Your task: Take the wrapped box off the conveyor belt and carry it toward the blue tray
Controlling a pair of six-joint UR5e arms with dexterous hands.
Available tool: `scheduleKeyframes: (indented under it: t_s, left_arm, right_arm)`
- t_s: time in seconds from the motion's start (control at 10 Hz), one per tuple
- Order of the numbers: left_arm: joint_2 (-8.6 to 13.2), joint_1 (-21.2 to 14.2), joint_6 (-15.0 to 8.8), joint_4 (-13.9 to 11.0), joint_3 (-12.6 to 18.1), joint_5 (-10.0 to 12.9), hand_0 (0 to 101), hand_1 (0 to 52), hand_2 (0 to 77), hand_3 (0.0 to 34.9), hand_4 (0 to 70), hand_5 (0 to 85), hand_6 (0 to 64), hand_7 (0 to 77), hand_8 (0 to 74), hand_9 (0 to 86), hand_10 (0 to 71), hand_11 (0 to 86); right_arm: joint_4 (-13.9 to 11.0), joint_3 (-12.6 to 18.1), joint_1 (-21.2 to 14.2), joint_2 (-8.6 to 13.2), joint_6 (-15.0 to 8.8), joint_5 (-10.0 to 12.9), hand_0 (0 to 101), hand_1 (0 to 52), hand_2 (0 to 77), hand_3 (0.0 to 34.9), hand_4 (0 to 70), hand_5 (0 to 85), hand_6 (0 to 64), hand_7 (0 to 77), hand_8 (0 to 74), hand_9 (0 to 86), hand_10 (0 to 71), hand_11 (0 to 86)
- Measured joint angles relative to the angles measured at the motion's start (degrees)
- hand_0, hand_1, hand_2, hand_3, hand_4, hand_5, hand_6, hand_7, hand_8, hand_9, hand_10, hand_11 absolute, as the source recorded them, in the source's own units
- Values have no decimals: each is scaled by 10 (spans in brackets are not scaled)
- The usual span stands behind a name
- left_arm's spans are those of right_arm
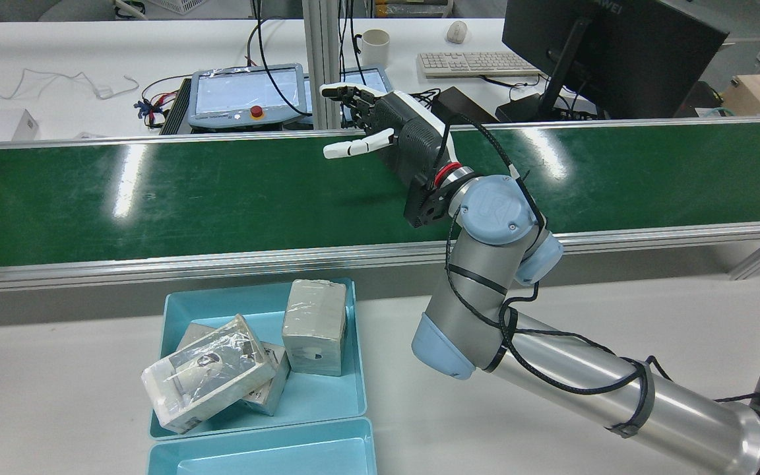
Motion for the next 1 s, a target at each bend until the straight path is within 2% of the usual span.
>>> scheduleKeyframes:
  t_s: [0.5,0.6,1.0]
  left_arm:
    - [0,0,0,0,0,0,0,0,5,0,0,11,0,5,5,0,5,5]
    - [0,0,0,0,0,0,0,0,5,0,0,11,5,5,5,0,5,5]
    - [0,0,0,0,0,0,0,0,5,0,0,11,5,0,5,5,5,5]
  right_arm:
    - [0,-4,0,-2,-1,2,505,175,147,19,158,284,71,87,16,54,0,5]
    - [1,-6,0,-1,-1,2,505,175,147,34,147,284,71,87,16,54,0,5]
    - [1,-6,0,-1,1,2,505,175,147,34,147,284,71,87,22,54,0,5]
